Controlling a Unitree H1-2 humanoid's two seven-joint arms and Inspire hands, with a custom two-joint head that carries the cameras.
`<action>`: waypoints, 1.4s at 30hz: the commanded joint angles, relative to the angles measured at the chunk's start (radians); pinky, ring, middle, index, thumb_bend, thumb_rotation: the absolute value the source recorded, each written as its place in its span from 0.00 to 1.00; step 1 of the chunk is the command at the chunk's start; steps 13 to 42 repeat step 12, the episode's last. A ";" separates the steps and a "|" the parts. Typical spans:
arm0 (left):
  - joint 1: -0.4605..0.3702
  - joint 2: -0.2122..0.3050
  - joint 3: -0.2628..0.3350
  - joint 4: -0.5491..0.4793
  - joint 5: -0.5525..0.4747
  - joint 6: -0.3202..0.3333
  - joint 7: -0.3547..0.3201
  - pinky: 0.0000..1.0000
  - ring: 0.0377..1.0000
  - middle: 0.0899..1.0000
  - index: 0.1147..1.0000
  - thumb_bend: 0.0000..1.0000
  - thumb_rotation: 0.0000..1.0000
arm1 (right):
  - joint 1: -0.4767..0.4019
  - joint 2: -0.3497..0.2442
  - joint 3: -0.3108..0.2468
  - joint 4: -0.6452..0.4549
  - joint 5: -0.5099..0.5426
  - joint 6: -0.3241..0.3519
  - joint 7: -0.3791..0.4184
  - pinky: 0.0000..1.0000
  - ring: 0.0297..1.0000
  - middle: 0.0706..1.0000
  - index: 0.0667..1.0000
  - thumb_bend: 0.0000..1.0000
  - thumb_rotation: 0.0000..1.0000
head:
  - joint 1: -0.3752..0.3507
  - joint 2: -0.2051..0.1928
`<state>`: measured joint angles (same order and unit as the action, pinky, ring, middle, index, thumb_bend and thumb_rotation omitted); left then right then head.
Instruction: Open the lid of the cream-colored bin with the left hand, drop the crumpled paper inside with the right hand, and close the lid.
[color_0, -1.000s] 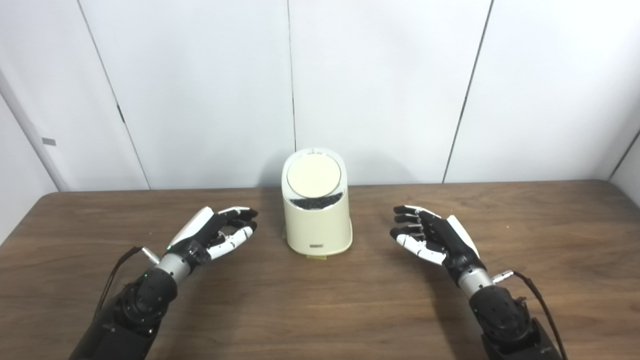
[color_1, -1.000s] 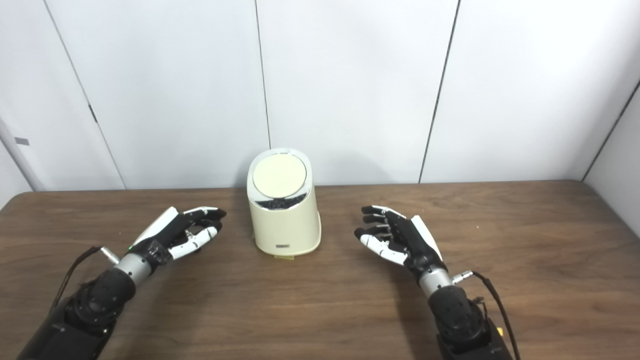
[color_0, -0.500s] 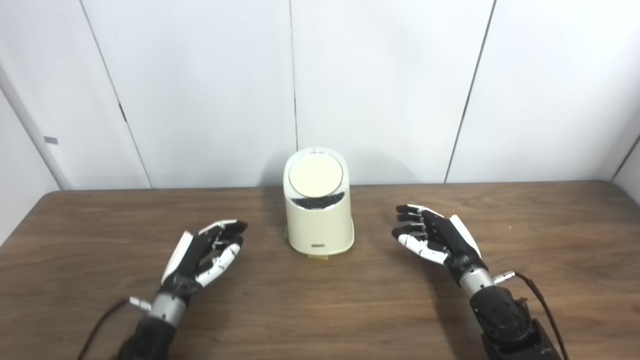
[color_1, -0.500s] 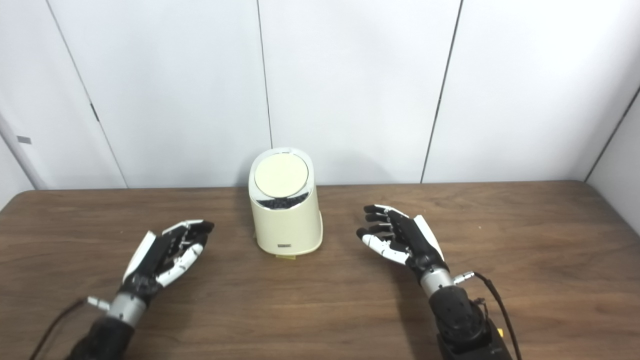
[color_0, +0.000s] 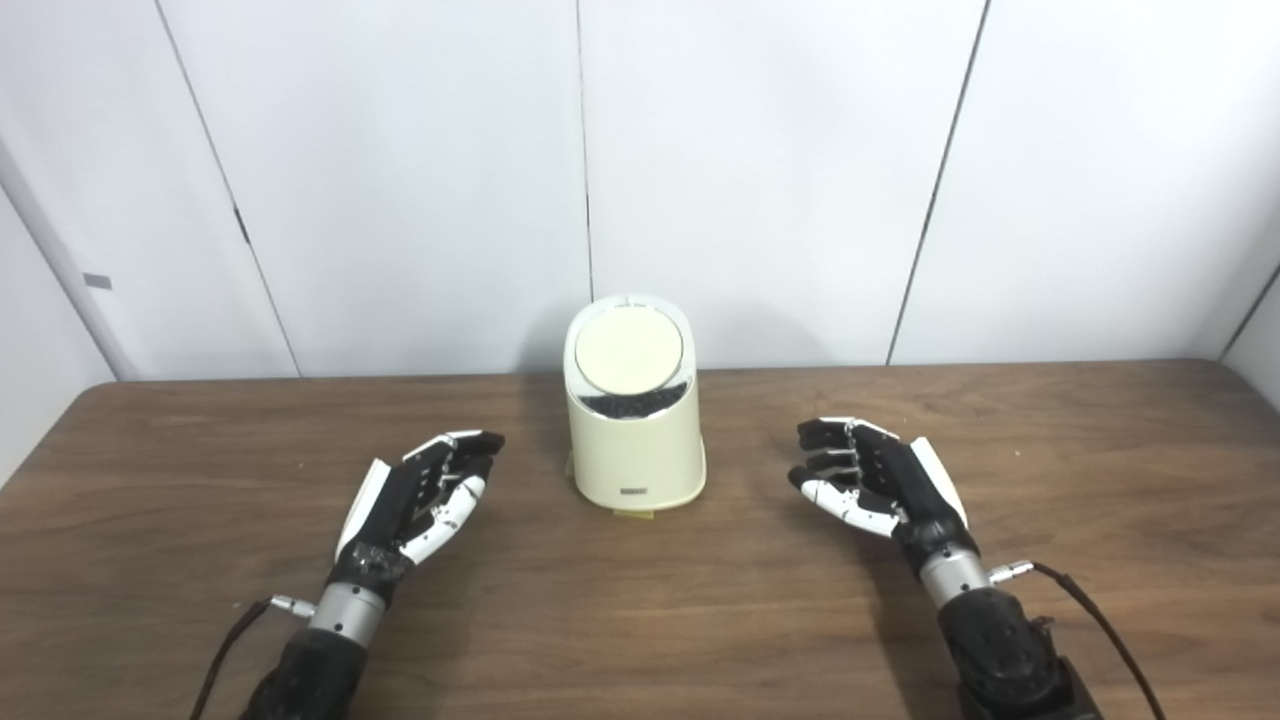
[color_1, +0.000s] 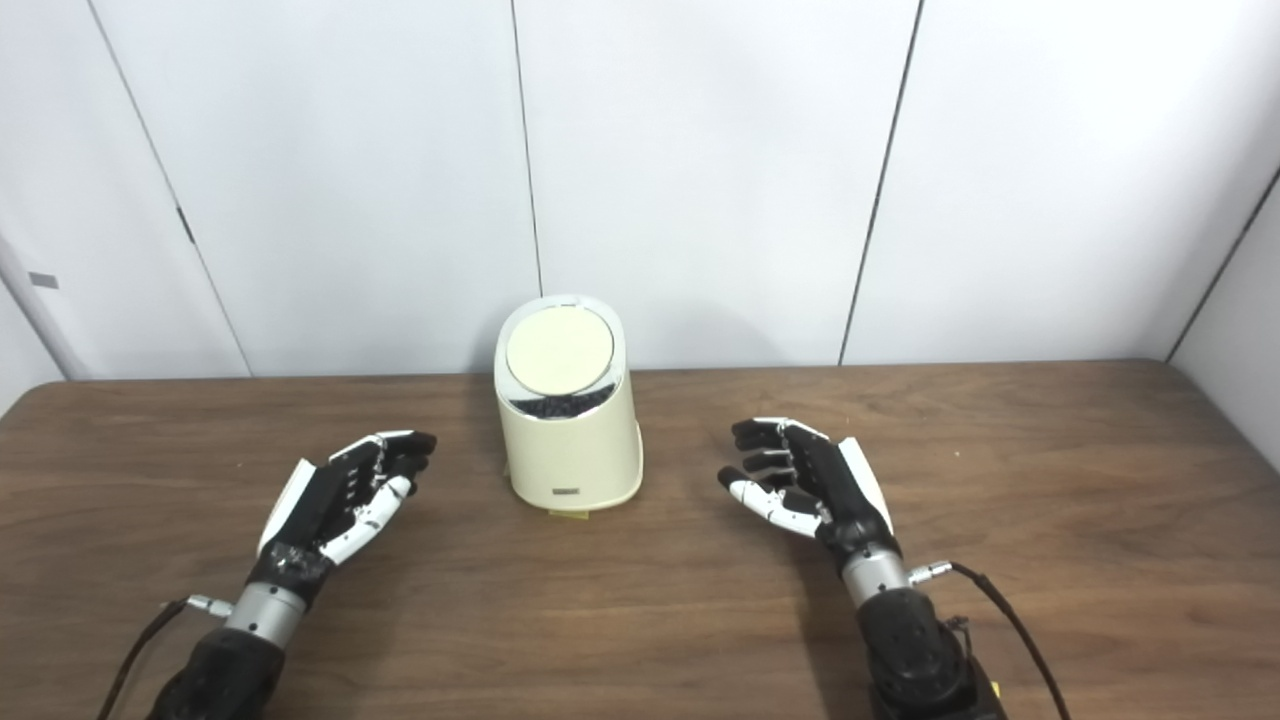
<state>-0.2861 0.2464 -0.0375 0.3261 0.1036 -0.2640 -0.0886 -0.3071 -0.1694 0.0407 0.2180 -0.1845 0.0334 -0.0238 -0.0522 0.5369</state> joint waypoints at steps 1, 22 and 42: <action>-0.001 -0.012 0.001 0.020 -0.012 -0.034 0.004 0.68 0.75 0.75 0.72 0.24 0.45 | -0.026 -0.009 -0.011 -0.018 -0.003 -0.021 -0.008 0.56 0.65 0.68 0.65 0.31 0.23 | -0.002 0.000; 0.001 -0.015 0.008 0.015 -0.011 -0.047 0.004 0.68 0.75 0.75 0.72 0.24 0.39 | -0.025 -0.009 -0.011 -0.026 -0.005 -0.014 -0.011 0.56 0.64 0.67 0.65 0.30 0.20 | -0.002 0.004; 0.001 -0.015 0.008 0.015 -0.011 -0.047 0.004 0.68 0.75 0.75 0.72 0.24 0.39 | -0.025 -0.009 -0.011 -0.026 -0.005 -0.014 -0.011 0.56 0.64 0.67 0.65 0.30 0.20 | -0.002 0.004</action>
